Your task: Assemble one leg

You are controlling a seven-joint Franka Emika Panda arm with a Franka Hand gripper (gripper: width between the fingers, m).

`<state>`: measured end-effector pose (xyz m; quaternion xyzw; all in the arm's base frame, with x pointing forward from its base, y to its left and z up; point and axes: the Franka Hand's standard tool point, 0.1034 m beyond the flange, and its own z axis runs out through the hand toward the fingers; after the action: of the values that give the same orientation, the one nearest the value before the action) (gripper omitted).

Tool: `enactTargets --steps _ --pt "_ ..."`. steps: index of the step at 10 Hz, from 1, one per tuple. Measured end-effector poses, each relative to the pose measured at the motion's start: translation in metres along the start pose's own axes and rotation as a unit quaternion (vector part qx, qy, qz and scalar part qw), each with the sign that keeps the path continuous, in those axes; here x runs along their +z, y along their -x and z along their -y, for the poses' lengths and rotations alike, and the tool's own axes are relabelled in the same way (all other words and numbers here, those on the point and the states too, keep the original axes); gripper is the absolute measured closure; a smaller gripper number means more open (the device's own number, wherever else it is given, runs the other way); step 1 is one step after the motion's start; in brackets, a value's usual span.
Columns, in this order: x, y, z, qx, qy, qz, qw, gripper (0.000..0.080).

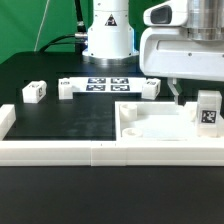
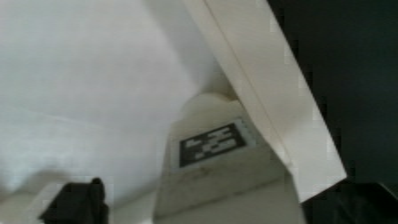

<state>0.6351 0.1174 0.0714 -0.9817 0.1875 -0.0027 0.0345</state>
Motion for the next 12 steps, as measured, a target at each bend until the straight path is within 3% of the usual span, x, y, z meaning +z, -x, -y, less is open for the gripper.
enactTargets --steps 4,6,7,8,10,12 --pt "0.0001 -0.0037 -0.0051 -0.113 0.000 -0.003 0.994 0.0151" --pt "0.0001 -0.0039 -0.0053 -0.112 0.000 -0.003 0.994 0.0410" --pt "0.0001 -0.0039 -0.0053 -0.109 0.000 -0.003 0.994 0.0410" --pt "0.0002 -0.0038 -0.0053 -0.096 0.000 -0.003 0.995 0.0510" --pt "0.0003 -0.0037 -0.0051 -0.085 -0.001 -0.003 0.996 0.0510" --pt "0.0007 -0.0038 -0.0046 0.020 -0.005 -0.006 1.000 0.0510"
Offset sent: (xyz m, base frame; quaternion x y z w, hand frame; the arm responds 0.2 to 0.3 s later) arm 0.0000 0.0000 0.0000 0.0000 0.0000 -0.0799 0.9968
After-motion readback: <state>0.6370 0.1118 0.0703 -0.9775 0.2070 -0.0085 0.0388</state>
